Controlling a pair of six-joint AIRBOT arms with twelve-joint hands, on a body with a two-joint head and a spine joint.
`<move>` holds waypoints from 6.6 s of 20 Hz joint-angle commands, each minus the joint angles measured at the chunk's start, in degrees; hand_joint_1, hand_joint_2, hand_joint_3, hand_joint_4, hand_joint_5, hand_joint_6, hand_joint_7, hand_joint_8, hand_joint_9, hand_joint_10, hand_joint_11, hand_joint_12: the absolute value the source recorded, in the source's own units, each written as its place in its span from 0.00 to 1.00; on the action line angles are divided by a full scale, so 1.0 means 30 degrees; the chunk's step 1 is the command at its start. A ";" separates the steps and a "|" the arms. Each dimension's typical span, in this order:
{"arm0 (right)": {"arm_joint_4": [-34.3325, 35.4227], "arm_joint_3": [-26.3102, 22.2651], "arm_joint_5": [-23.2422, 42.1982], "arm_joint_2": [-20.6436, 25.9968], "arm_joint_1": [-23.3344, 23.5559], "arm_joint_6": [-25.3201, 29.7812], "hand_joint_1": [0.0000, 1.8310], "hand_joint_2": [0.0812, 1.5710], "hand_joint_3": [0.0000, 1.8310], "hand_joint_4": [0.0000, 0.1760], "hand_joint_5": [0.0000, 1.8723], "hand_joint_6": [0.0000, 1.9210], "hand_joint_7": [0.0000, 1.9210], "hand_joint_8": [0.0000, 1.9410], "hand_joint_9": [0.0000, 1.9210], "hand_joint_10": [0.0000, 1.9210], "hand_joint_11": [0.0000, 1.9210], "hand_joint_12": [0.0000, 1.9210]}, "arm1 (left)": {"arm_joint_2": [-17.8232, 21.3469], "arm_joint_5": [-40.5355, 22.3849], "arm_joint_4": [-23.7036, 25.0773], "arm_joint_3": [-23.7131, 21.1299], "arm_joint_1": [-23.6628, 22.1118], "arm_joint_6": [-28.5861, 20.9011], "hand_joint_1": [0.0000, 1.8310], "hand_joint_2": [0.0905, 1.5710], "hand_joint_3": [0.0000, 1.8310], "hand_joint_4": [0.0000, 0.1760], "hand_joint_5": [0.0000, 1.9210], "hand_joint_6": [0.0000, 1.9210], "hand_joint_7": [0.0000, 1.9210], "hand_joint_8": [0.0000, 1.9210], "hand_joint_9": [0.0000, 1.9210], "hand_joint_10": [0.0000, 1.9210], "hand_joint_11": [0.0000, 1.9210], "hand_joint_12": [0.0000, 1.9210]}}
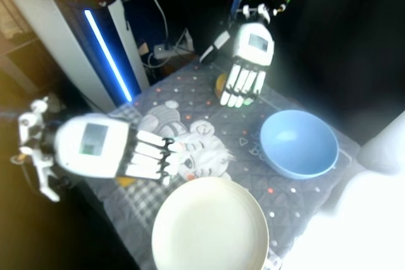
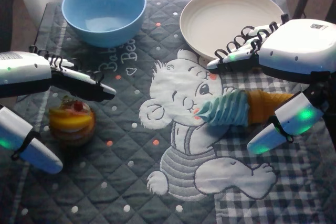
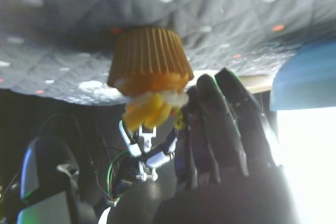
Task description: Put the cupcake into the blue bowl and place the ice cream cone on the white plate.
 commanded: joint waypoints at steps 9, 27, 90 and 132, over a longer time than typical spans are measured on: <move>0.0496 0.0427 0.0868 -0.0605 0.0126 0.0136 0.33 0.42 0.00 0.00 0.19 0.00 0.25 0.00 0.22 0.00 0.09 0.41 | -0.0488 -0.1021 -0.0847 0.0260 -0.0063 -0.0133 0.42 0.42 0.00 0.00 0.23 0.00 0.27 0.00 0.30 0.01 0.10 0.55; 0.0398 0.0792 0.0164 -0.1203 -0.0193 0.0134 0.63 0.69 0.00 0.00 0.53 0.49 0.76 0.06 0.66 0.54 0.56 0.78 | -0.0934 -0.1485 -0.1943 0.0655 0.0953 -0.0165 0.75 0.68 0.00 0.00 0.48 0.57 0.54 0.42 0.50 0.55 0.40 0.57; 0.3517 0.7553 -0.3110 -0.5072 0.7813 -0.4136 0.70 0.64 0.00 0.00 0.57 0.36 0.67 0.31 0.73 0.25 0.63 0.60 | -0.7800 0.4661 0.2539 1.0692 -0.8860 -0.4031 0.75 0.63 0.00 0.00 0.59 0.36 0.66 0.24 0.57 0.40 0.46 0.48; 0.7052 -0.0058 0.6628 0.0718 0.6136 -0.6728 0.44 0.42 0.00 1.00 0.00 0.00 0.08 0.00 0.10 0.00 0.00 0.42 | -0.1309 -0.5171 -0.9674 0.3721 -0.4230 0.4244 0.51 0.46 0.00 0.67 0.14 0.00 0.12 0.00 0.11 0.00 0.00 0.31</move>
